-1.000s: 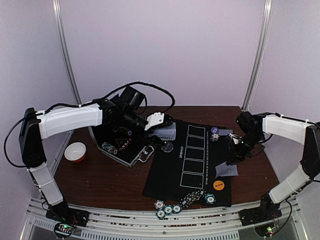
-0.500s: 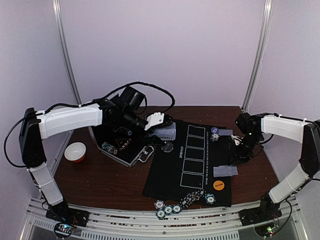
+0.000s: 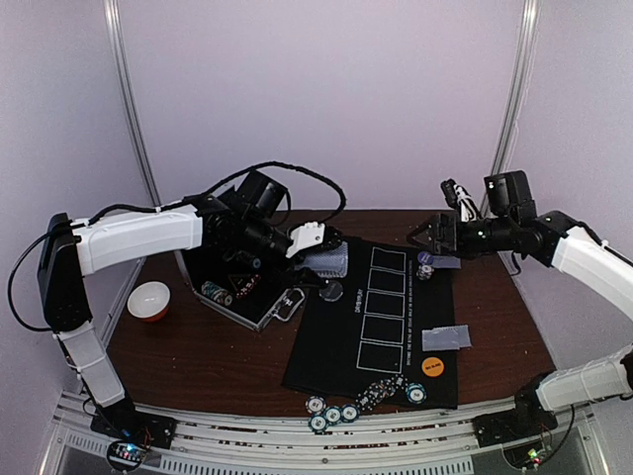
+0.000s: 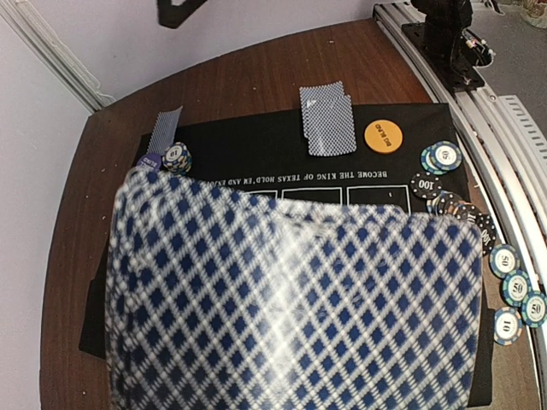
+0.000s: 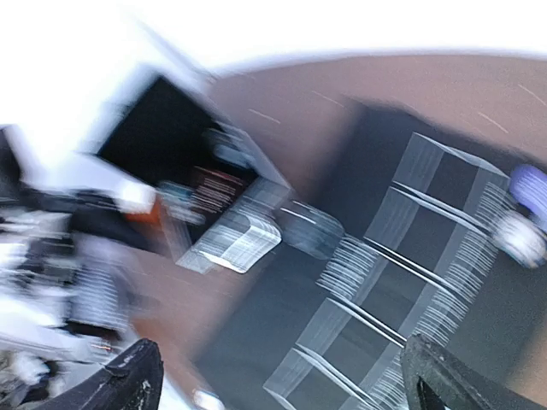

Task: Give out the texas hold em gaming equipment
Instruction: Distribute the poker card in the big blind area, then pick up the poker card from the face-down deck piles.

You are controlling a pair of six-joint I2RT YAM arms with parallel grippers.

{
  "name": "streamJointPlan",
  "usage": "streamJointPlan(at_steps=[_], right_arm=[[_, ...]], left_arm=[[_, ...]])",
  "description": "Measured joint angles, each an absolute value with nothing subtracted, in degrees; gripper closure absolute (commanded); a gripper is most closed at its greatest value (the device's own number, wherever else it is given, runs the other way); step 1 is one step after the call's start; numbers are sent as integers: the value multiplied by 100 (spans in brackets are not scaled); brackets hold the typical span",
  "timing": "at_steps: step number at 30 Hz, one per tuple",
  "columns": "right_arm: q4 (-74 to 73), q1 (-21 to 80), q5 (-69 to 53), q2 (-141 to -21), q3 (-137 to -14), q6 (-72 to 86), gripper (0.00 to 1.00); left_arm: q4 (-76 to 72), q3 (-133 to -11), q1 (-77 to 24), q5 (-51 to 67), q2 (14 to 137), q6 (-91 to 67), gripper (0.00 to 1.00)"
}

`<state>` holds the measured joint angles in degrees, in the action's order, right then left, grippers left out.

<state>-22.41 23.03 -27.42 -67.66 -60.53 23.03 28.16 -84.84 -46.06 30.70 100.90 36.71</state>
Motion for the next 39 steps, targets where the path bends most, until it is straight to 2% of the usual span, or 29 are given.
streamJointPlan(at_steps=[5,13,18,25,29,39], right_arm=[[187,3159,-3306,-7070,-5546,3201,0],[1219,3975,-3417,-7955,-5607,3336,0],[1164,4171,-3249,-8254,-5808,3197,4],[663,4239,-2980,-8468,-6088,2947,20],[327,4241,-2858,-8471,-6213,2764,33],[-314,4241,-2735,-8462,-6501,2512,44]], left_arm=[[2797,-8484,-4606,3061,10090,3645,43],[2792,-8484,-4606,3041,10090,3627,43],[2792,-8484,-4606,3037,10090,3627,43],[2792,-8484,-4606,3004,10090,3629,43],[2792,-8484,-4606,2963,10090,3629,44],[2792,-8484,-4606,2930,10090,3629,44]])
